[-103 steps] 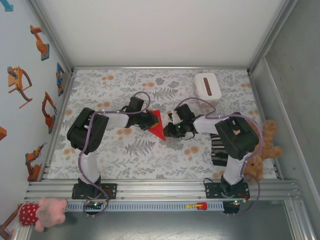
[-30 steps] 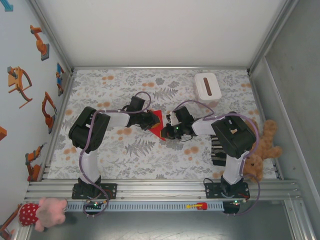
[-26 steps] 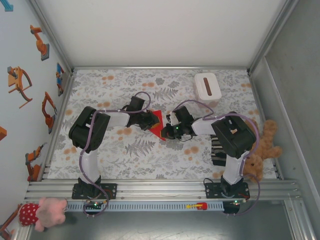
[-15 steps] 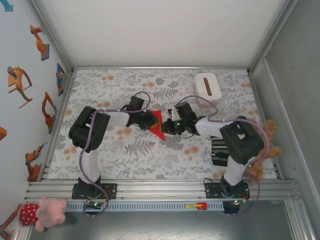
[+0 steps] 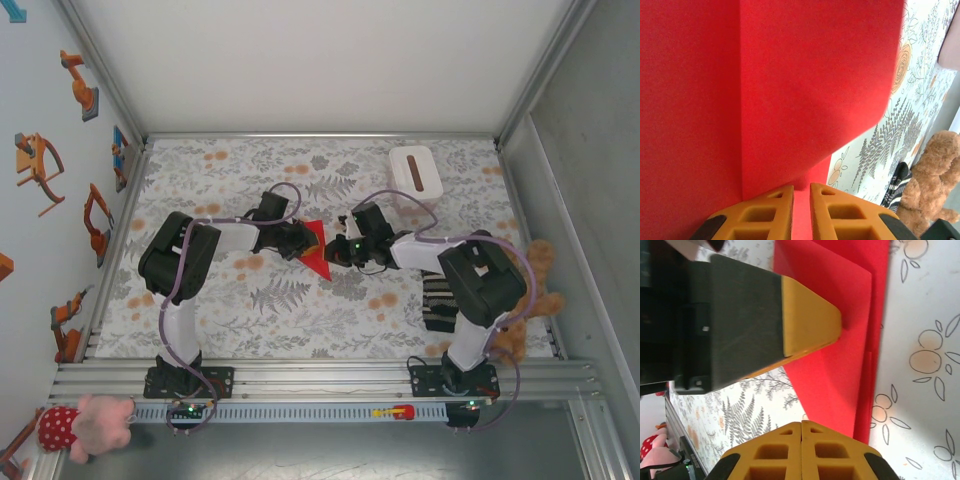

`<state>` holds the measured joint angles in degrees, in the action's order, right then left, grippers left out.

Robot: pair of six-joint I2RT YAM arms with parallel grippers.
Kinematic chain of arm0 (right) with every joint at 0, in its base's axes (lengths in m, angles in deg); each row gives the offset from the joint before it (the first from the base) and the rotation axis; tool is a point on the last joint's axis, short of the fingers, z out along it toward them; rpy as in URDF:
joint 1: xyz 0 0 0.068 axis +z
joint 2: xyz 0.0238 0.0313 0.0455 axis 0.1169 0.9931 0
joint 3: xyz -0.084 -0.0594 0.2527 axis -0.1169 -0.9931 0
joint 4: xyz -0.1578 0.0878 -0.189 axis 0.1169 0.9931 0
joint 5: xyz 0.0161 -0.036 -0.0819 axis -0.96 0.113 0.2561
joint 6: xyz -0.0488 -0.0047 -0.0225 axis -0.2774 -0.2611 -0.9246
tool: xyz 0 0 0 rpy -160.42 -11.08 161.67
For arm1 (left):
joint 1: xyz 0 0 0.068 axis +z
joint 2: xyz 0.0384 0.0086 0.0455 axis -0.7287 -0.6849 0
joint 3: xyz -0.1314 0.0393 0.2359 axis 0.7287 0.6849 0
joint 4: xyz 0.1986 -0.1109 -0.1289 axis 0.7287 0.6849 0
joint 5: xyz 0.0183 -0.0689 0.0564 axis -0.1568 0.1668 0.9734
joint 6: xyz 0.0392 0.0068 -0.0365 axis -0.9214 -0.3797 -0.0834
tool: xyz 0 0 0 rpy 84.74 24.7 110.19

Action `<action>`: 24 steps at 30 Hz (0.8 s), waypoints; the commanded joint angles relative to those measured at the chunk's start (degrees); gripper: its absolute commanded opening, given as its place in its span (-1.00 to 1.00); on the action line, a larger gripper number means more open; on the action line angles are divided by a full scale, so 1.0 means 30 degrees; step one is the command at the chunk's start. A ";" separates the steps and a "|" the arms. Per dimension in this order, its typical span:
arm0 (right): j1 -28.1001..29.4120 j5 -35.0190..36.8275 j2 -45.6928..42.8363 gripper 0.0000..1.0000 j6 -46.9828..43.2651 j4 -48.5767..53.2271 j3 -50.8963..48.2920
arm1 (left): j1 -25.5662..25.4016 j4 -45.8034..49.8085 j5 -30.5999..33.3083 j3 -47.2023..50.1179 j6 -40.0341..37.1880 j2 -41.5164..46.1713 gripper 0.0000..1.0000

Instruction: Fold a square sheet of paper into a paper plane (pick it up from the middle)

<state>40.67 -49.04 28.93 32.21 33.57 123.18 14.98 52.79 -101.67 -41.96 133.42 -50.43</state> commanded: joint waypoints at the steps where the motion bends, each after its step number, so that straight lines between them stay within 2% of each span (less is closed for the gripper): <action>1: 0.0232 -0.0359 0.0735 -0.90 -0.0175 0.0667 0.0937 | 0.0138 0.0676 0.0002 -0.0244 -0.0490 -0.0527 -0.66; 9: 0.0518 -0.0500 0.1414 -0.91 -0.0361 0.1185 0.1017 | 0.0146 0.0558 -0.0271 -0.0318 -0.0464 -0.0395 -0.65; 24: 0.0547 0.0687 0.1813 -0.93 -0.0944 0.2514 0.0419 | 0.0166 0.0158 -0.0801 -0.0857 -0.0629 -0.0329 -0.61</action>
<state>41.96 -48.75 33.44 30.46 38.90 125.15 14.98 52.79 -103.00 -42.68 133.27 -50.67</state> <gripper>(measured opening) 0.050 0.193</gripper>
